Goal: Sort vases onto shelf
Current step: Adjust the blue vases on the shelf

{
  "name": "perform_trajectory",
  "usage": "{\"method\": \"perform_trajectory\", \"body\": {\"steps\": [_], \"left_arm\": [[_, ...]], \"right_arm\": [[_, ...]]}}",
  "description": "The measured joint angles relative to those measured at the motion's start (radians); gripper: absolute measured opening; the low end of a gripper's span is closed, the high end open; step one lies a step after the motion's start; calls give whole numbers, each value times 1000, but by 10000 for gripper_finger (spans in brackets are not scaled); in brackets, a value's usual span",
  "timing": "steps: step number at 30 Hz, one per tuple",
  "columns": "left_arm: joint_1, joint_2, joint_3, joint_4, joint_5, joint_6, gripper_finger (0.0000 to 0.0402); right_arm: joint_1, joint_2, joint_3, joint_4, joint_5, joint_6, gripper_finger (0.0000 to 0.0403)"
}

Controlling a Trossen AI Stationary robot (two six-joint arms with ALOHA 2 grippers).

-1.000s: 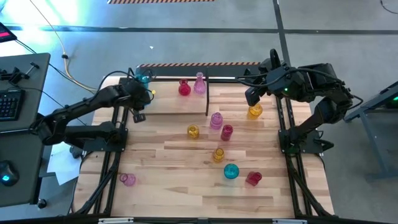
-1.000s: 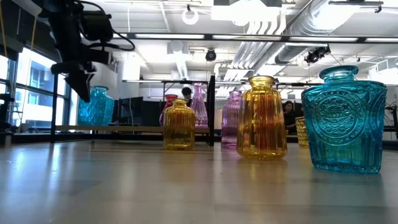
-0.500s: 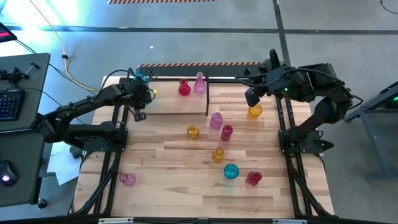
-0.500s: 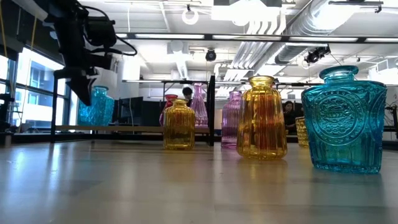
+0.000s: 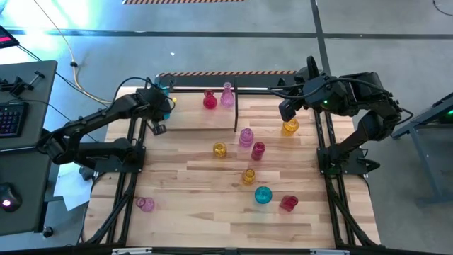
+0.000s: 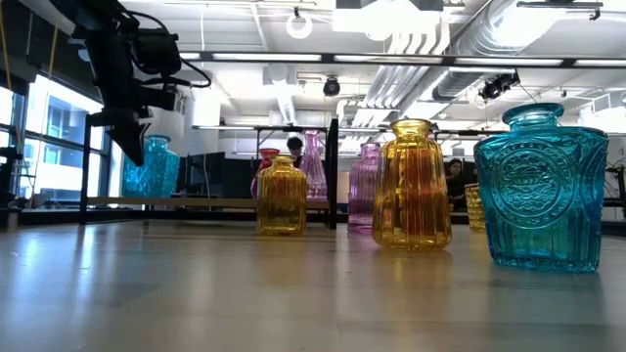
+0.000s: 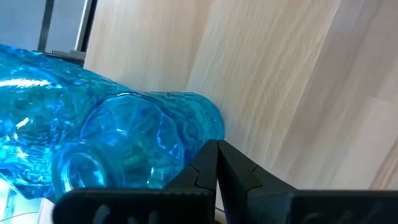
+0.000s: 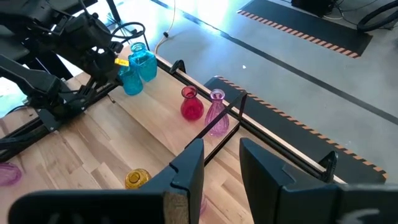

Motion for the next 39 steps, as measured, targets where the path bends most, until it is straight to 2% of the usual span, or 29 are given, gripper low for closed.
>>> {"method": "perform_trajectory", "body": {"steps": [24, 39], "left_arm": [[66, 0, 0, 21, -26, 18, 0], [66, 0, 0, 32, -31, 7, 0]], "right_arm": [[0, 0, 0, 0, -6, 1, 87], [0, 0, 0, 0, -8, 1, 87]]}}
